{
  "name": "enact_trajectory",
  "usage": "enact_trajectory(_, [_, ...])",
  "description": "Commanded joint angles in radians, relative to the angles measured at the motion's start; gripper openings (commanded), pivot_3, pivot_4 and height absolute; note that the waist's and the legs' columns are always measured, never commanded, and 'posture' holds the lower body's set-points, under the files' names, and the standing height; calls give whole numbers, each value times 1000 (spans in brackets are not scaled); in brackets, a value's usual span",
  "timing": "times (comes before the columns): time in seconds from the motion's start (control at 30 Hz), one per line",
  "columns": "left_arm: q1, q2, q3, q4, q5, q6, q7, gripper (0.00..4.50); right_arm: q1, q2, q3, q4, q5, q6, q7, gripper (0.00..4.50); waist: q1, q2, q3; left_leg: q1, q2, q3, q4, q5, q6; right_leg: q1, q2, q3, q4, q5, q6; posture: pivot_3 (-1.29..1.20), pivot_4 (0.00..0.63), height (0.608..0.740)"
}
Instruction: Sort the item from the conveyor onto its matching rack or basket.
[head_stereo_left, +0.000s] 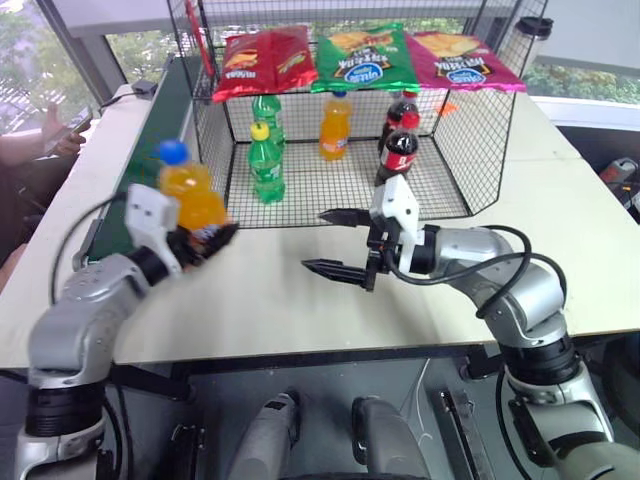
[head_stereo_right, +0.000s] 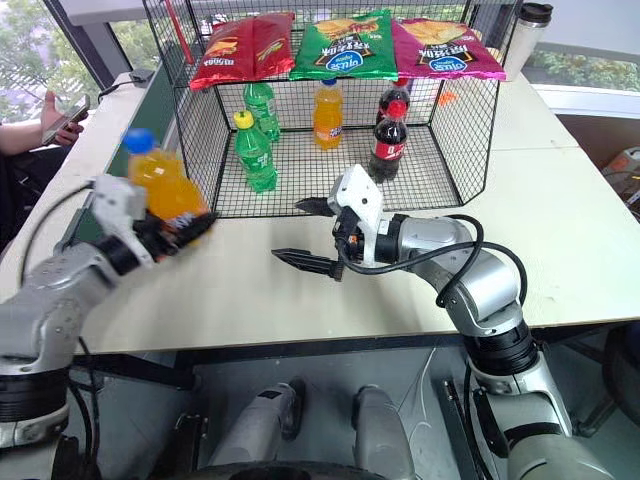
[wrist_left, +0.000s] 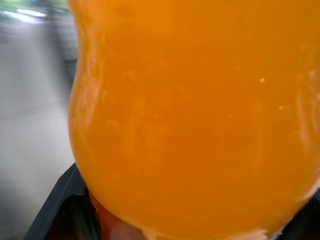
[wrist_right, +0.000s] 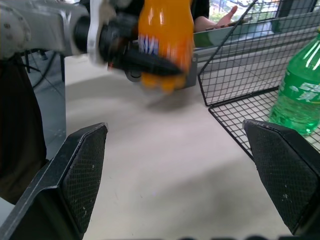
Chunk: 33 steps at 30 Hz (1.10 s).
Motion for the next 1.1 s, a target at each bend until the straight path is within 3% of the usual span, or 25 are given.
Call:
enact_trajectory(0.03, [-72,27,-80,-27,17,-49,-106,3003,-26,-5,-6,-9,-1,-14,5,4500,-1,0,0,0,0,0,0,0,0,0,0,0,0,0,0,0,150,739])
enact_trajectory(0.33, [-186,-52,-285,64,100,-156,-257,3003,-28,-13,-11,-10,-3,-2,-12,4500,0,0,0,0,0,0,-1,0,0,-1,0,0,0,0,0,0,150,739])
enact_trajectory(0.97, [-205,-165,-359,105,163,-196,-295,3003,-96,30,0,62,-34,-23,-45,4500,0,0,0,0,0,0,-1,0,1,0,0,0,0,0,0,0,150,739])
enact_trajectory(1.07, [-211,-175,-354,112,164,-197,-293,3003,-100,42,-3,75,-42,-28,-52,3678,-1,0,0,0,0,0,-1,1,1,0,0,0,0,0,0,0,150,739])
enact_trajectory(1.1, [-212,-176,-353,113,163,-198,-291,3003,-100,44,-4,74,-41,-27,-51,3200,0,0,0,0,0,0,-1,1,2,-1,0,0,1,0,0,0,150,739])
